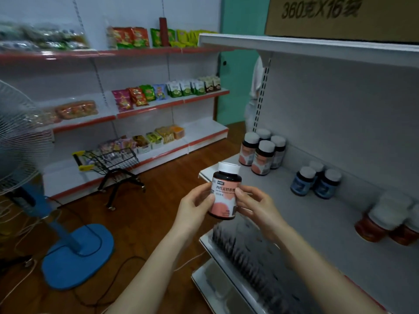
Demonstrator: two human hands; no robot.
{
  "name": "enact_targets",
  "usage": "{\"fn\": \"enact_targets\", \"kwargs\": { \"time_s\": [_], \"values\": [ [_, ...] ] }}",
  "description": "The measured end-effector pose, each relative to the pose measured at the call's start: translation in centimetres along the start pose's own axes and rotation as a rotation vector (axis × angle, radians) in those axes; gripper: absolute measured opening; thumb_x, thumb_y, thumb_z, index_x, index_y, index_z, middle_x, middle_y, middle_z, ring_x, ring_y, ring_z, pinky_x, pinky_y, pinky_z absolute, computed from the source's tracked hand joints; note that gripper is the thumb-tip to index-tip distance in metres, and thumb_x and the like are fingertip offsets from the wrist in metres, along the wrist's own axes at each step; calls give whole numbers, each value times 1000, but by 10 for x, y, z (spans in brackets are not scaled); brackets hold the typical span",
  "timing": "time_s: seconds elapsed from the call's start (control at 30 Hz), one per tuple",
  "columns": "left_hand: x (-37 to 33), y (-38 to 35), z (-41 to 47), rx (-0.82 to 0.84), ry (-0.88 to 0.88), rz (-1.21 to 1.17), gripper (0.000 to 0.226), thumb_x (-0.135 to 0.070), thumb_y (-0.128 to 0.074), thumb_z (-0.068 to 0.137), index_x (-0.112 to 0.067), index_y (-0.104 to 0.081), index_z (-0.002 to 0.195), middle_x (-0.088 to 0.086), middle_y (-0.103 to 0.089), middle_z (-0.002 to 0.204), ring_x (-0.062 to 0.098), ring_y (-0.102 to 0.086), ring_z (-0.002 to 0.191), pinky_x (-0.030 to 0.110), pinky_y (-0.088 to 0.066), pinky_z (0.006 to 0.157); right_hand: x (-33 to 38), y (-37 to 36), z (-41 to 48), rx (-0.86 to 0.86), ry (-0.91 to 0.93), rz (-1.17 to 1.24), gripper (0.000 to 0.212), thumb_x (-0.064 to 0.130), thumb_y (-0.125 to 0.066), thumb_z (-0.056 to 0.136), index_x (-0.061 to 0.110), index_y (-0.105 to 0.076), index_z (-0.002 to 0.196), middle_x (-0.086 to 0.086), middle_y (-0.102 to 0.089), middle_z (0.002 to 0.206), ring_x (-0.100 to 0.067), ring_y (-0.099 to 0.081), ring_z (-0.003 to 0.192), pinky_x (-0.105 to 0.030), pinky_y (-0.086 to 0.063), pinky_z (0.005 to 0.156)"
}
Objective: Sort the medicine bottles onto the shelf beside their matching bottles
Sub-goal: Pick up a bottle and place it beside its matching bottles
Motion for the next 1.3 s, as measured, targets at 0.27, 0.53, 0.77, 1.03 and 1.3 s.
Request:
{"fn": "enact_targets", "kwargs": {
  "time_s": [0.27,0.53,0.77,1.03,1.3],
  "values": [
    [4,2,107,64,45,29,33,-19,-53,90,-26,-54,122,-7,-59,115,2,-56,103,27,-49,91,12,-1,96,-47,28,-49,24,31,-62,84,25,-59,107,6,-66,96,-12,-65,92,-18,-51,70],
    [11,-30,187,263,77,76,44,-17,-47,93,-15,-40,136,2,-46,139,11,-44,123,22,-39,93,28,20,143,-148,95,-104,22,27,-56,88,31,-51,109,10,-59,105,-7,-58,99,-18,-48,76],
    [28,-59,233,516,45,58,40,-14,-47,93,-15,-44,132,2,-52,132,9,-49,111,23,-43,93,20,24,158,-304,127,-165,29,22,-51,91,37,-50,116,18,-61,111,9,-59,99,-9,-49,78],
    [62,-71,251,756,54,8,36,-11,-55,89,-22,-51,123,-8,-59,118,2,-56,108,8,-48,82,-9,16,160,-496,48,-162,36,14,-64,83,36,-49,107,19,-59,110,10,-57,99,-6,-47,76],
    [74,-77,258,797,25,-17,35,-9,-56,87,-39,-51,104,-25,-57,105,-15,-52,98,0,-44,72,-30,22,169,-638,-2,-201,49,20,-75,74,29,-47,113,12,-61,112,-11,-59,110,-27,-49,91]
  ]
}}
Point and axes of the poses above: each hand's wrist, its own z-axis towards the middle knuckle, its own y-axis out of the back of the hand, x = y × z, the point moved 9 cm from there along z, towards the middle knuckle
